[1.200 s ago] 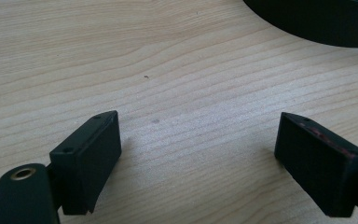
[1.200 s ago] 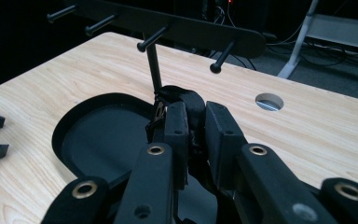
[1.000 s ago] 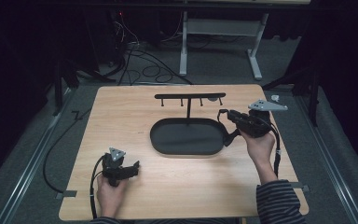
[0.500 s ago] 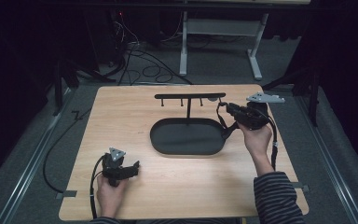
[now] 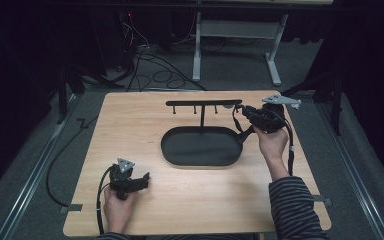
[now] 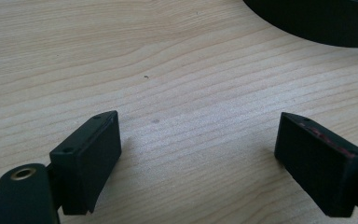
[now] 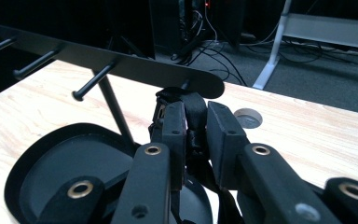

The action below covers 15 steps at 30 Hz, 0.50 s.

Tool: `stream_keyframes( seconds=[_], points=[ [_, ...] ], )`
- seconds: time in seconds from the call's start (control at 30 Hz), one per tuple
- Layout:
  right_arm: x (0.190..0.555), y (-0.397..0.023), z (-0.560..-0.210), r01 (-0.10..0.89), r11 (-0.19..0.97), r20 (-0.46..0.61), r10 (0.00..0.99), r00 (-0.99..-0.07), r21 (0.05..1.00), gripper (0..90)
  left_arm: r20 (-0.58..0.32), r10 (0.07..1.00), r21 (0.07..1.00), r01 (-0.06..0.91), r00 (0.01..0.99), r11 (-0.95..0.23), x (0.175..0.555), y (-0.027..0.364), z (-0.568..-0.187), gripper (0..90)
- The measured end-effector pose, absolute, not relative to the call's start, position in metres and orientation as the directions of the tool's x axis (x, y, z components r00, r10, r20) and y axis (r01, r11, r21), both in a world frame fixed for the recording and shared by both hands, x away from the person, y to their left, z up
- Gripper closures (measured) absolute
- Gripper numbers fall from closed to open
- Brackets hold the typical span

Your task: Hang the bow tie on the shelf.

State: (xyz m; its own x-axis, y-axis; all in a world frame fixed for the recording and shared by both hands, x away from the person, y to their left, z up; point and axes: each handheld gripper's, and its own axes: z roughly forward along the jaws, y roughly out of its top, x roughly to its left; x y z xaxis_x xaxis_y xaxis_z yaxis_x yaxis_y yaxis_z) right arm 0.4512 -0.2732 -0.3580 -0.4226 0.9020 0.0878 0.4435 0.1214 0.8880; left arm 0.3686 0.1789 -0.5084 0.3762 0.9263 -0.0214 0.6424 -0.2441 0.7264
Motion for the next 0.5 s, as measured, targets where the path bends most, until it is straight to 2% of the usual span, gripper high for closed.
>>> stream_keyframes(
  seconds=[0.17,0.5],
  points=[
    [0.4529,-0.2735,-0.3594,0.441,0.107,0.091,0.909,-0.406,0.891,70.9,-0.021,0.926,0.726,0.643,0.376,-0.244,0.3686,0.1789,-0.5084,14.9],
    [0.4464,-0.2767,-0.3566,0.438,0.121,0.086,0.901,-0.425,0.891,71.0,-0.022,0.926,0.726,0.642,0.376,-0.244,0.3686,0.1789,-0.5084,14.9]
  ],
)
